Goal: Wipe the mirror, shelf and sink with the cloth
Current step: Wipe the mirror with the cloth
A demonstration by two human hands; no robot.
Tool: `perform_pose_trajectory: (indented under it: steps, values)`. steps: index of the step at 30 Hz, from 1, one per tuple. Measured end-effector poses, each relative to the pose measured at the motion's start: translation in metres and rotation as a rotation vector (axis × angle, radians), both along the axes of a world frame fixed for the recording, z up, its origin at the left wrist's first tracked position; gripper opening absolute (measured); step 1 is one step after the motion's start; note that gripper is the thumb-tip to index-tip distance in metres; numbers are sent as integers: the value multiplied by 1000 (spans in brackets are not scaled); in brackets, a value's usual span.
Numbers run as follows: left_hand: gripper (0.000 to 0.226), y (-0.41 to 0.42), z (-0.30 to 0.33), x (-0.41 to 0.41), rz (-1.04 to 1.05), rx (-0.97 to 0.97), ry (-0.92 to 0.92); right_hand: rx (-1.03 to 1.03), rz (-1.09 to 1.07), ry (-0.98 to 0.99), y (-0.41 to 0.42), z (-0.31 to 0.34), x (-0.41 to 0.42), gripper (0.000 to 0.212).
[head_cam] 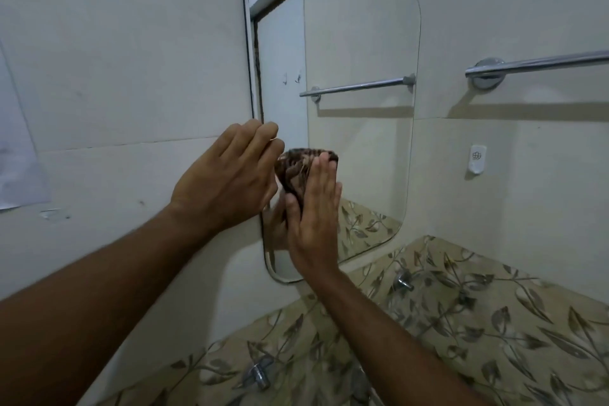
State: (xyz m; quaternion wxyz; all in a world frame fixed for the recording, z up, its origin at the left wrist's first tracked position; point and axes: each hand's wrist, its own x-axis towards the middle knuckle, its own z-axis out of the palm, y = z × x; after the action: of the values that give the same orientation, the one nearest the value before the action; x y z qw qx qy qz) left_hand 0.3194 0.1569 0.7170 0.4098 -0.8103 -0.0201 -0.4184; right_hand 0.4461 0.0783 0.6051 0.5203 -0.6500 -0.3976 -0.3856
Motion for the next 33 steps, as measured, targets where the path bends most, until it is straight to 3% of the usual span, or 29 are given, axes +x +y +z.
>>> perform_pose_trajectory:
  steps: [5,13,18,21,27,33]
  values:
    - [38,2,-2,2,-9,10,-33,66,22,90,7,42,-9,60]
    - [36,1,-2,0,-16,-21,-9,7,48,92,-1,-42,-9,60]
    - [36,3,-2,1,-21,1,-13,121,20,216,7,-4,-4,60]
    - [37,3,-3,1,-17,7,-7,101,34,179,12,4,-17,61]
    - [43,4,-8,-3,-2,123,123,-25,106,82,8,-39,-36,61]
    - [40,2,-11,-6,-20,148,262,100,107,239,7,-15,-20,58]
